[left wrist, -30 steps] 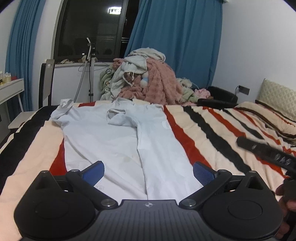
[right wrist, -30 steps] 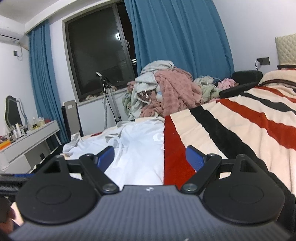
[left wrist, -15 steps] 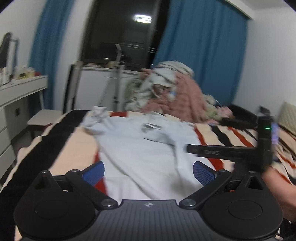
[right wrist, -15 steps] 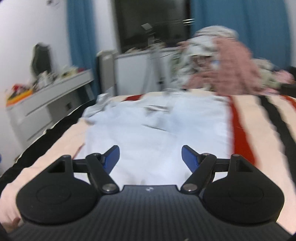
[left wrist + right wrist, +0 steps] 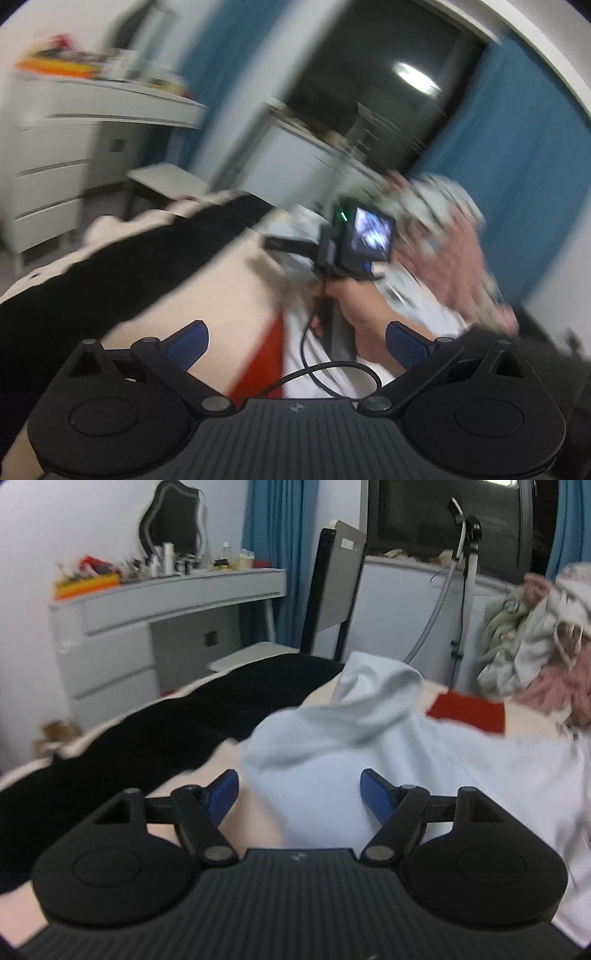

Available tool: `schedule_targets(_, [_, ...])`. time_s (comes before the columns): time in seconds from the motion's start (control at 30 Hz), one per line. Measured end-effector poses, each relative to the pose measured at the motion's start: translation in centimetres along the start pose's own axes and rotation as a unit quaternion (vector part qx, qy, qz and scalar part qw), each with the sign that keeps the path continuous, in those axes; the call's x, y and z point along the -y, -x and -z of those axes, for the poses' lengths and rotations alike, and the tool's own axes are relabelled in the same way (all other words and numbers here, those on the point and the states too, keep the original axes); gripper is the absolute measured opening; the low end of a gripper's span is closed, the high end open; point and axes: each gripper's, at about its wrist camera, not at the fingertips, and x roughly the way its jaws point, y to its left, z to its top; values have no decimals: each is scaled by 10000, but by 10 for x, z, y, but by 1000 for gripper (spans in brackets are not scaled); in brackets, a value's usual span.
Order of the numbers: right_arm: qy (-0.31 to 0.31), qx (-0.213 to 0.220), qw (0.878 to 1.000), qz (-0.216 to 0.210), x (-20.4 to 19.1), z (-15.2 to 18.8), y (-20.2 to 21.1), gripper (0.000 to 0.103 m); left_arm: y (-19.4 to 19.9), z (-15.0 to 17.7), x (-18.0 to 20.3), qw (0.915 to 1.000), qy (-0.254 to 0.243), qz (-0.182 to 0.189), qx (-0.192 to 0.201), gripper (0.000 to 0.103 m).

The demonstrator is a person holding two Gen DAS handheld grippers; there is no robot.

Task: Fold clothes
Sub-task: 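Grasp the collar end of the folded T-shirt with the right gripper, then lift the collar end with the right gripper toward the hem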

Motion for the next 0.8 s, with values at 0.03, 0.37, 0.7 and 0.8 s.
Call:
schedule_targets(0.03, [36, 11, 9998, 190, -2, -3, -11, 74, -2, -3, -10, 9994, 311, -123, 84, 103])
schedule_targets(0.37, [-245, 1139, 9887, 946, 43, -25, 37, 11, -21, -2, -12, 9997, 198, -31, -138, 103])
schedule_targets(0.7, [-1412, 1857, 9411, 2449, 212, 23, 167, 11, -5, 18, 36, 9964, -522, 657, -94, 103])
schedule_targets(0.8, [-2089, 1549, 9255, 2755, 265, 68, 175, 11, -15, 23, 50, 9943, -728, 713, -298, 103])
